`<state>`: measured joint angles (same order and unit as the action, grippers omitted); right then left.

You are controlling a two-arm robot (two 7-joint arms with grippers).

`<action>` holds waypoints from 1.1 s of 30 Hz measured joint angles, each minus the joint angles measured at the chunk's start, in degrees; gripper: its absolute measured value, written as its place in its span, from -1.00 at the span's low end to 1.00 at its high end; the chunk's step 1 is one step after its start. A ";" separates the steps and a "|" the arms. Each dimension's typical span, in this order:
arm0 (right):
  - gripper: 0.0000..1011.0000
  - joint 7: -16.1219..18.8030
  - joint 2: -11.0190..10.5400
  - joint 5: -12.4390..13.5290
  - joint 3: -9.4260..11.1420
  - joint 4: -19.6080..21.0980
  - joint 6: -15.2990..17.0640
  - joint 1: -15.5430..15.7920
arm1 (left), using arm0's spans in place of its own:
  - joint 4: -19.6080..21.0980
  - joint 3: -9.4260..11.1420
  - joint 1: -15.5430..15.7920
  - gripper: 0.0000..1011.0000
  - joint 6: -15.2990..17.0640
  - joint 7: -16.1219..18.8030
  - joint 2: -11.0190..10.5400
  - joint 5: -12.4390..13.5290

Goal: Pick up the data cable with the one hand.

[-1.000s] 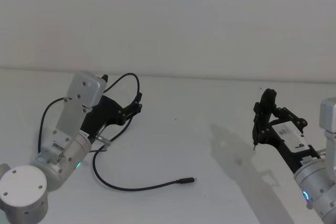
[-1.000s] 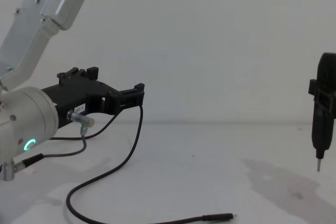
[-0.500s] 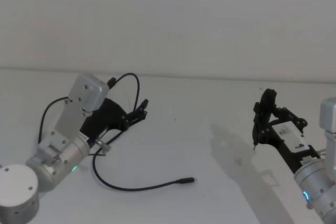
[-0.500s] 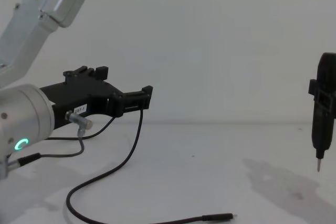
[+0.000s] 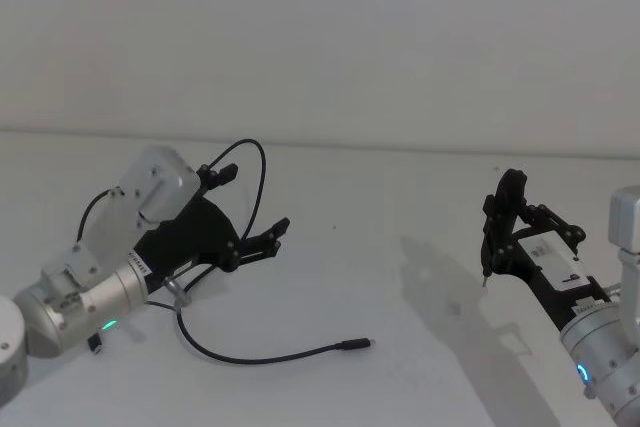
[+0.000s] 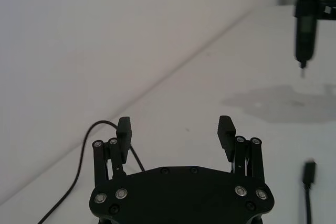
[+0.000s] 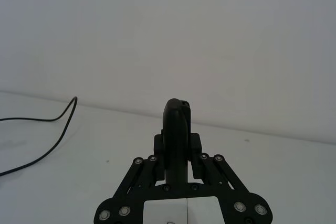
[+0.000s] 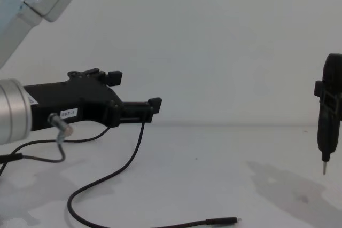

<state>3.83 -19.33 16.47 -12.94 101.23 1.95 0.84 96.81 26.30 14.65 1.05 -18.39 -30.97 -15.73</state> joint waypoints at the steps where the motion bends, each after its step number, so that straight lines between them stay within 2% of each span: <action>1: -0.47 0.00 0.00 0.00 0.00 0.00 0.00 0.00 | 0.06 0.00 0.31 0.98 0.27 -1.69 -0.68 -0.37; 7: -0.47 0.00 0.00 0.00 0.00 0.00 0.00 0.00 | 0.10 0.44 2.10 0.98 1.70 -7.42 -3.35 -1.57; 14: -0.47 0.00 0.00 0.00 0.00 0.00 0.00 0.00 | -1.10 2.21 5.57 0.98 4.82 -14.73 -6.14 -2.30; 23: -0.47 0.00 0.00 0.00 0.00 0.00 0.00 0.00 | -3.05 4.38 8.95 0.98 7.62 -20.05 -7.51 -2.35; 33: -0.47 0.00 0.00 0.00 0.00 0.00 0.00 0.00 | -4.45 6.15 11.28 0.98 9.26 -23.47 -7.93 -2.57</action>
<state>3.83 -19.33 16.46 -12.94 101.23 1.95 0.84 92.36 32.46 25.93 10.31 -41.87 -38.91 -18.30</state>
